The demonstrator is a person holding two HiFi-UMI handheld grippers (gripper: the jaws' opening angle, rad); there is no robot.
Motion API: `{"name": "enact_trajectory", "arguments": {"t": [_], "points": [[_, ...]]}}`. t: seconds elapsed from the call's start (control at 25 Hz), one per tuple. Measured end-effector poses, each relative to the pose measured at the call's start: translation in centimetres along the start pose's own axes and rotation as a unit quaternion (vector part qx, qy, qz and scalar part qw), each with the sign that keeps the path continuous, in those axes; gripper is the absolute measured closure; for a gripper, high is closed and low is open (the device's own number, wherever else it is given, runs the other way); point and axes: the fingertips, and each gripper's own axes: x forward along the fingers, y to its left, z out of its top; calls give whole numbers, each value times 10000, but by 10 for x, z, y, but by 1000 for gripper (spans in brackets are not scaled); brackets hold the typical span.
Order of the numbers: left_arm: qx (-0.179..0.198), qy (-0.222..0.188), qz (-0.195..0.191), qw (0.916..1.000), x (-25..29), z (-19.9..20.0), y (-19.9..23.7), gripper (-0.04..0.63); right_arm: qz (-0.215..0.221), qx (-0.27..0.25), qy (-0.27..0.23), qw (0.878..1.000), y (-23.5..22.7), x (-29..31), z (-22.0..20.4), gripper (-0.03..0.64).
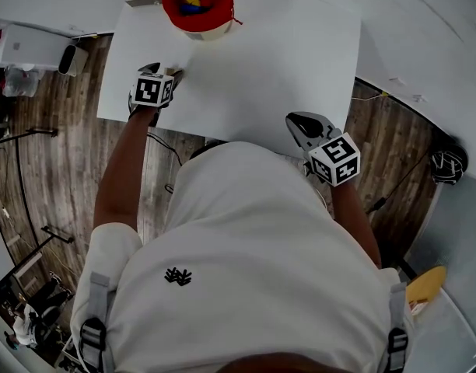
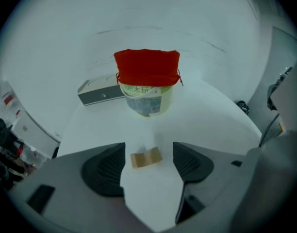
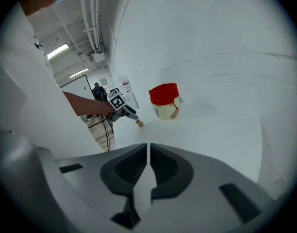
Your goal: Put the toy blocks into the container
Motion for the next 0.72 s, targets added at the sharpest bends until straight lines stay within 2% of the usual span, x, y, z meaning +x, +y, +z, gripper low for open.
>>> {"name": "enact_trajectory", "arguments": {"t": [0.32,0.48,0.6,0.72], "points": [[-588,-29,583,9966,29,-23,10,255,-77,60,87,9999,-6,-5,-6,595],[-682,50,783,9946,34,-29,15,255,-161,123,103,9997,-7,-10,-10,595],[-642,72,697,9955,45,-33,13,256,-230,171,95,9995,-6,-12,-9,595],[-550,-16,705,9960,47,-31,15,307,-284,220,87,9993,-6,-13,-10,595]]}}
